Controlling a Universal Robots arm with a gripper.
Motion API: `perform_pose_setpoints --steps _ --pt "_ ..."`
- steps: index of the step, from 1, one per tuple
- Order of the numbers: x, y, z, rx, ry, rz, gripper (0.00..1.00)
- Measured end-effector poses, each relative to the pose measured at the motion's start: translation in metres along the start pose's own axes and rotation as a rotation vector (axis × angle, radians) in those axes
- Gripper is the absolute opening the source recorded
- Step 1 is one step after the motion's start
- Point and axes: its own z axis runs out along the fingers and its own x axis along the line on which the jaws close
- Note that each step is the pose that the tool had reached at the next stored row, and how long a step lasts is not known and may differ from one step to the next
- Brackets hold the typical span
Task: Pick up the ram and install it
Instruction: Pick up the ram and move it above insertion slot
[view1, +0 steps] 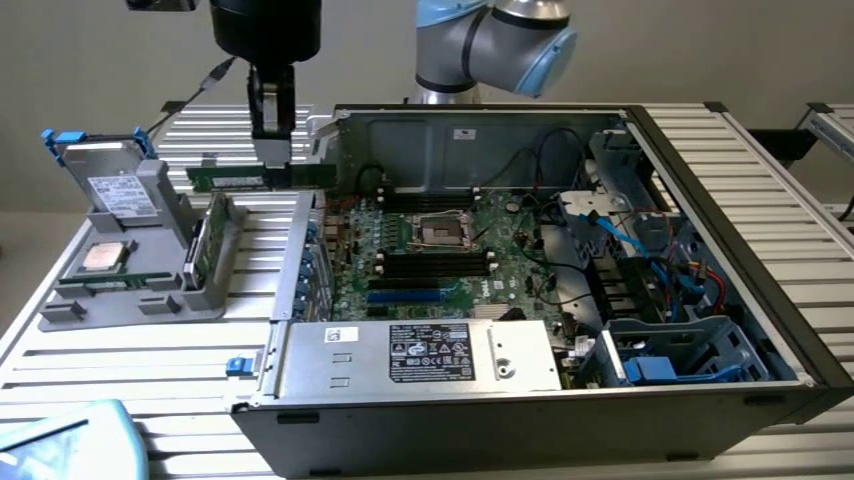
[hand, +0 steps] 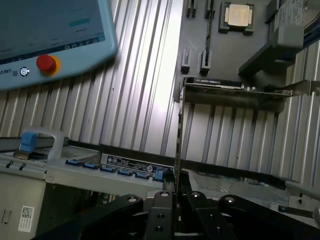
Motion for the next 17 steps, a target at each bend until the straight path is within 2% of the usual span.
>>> perform_pose_setpoints --steps 17 --pt "0.013 -0.0733 -0.0155 0.0002 0.0003 -0.01 0.14"
